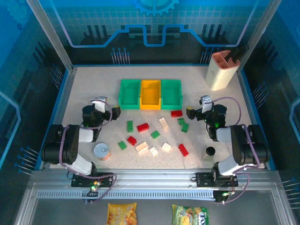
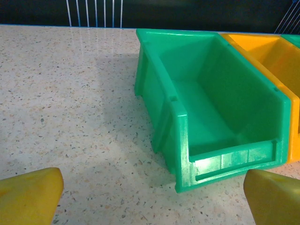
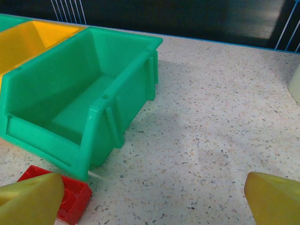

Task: Sort the legos into containers by color
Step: Pick up the lego from the bottom-center of the table.

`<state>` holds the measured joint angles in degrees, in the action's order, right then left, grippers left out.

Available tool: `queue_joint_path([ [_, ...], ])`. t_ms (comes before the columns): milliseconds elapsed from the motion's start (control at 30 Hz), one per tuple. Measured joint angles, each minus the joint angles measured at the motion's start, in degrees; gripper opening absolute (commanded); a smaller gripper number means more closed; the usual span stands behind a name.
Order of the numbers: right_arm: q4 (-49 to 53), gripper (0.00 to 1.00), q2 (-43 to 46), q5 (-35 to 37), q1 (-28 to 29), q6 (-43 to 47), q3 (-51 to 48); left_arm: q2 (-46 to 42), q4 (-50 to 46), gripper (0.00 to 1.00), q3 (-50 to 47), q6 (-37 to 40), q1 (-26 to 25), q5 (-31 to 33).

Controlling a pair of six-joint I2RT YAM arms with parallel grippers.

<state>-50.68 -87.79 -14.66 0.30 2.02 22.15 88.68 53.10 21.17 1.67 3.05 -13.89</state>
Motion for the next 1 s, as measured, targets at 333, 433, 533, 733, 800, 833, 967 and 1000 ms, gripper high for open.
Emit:
queue_joint_path([
  [333,0.0,1.00,0.0,0.0,0.0,0.0,0.0,0.0,0.0,0.99,0.0,0.0,0.0,-0.1],
  [433,0.0,1.00,0.0,0.0,0.0,0.0,0.0,0.0,0.0,0.99,0.0,0.0,0.0,-0.1],
  [533,0.0,1.00,0.0,0.0,0.0,0.0,0.0,0.0,0.0,0.99,0.0,0.0,0.0,-0.1],
  [733,0.0,1.00,0.0,0.0,0.0,0.0,0.0,0.0,0.0,0.99,0.0,-0.2,0.0,0.4],
  [800,0.0,1.00,0.0,0.0,0.0,0.0,0.0,0.0,0.0,0.99,0.0,-0.2,0.0,0.6],
  [833,0.0,1.00,0.0,0.0,0.0,0.0,0.0,0.0,0.0,0.99,0.0,-0.2,0.0,0.7],
  [967,0.0,1.00,0.0,-0.2,0.0,0.0,0.0,0.0,0.0,0.99,0.0,-0.2,0.0,1.0],
  [1000,0.0,1.00,0.0,-0.3,0.0,0.0,0.0,0.0,0.0,0.99,0.0,-0.2,0.0,1.0],
])
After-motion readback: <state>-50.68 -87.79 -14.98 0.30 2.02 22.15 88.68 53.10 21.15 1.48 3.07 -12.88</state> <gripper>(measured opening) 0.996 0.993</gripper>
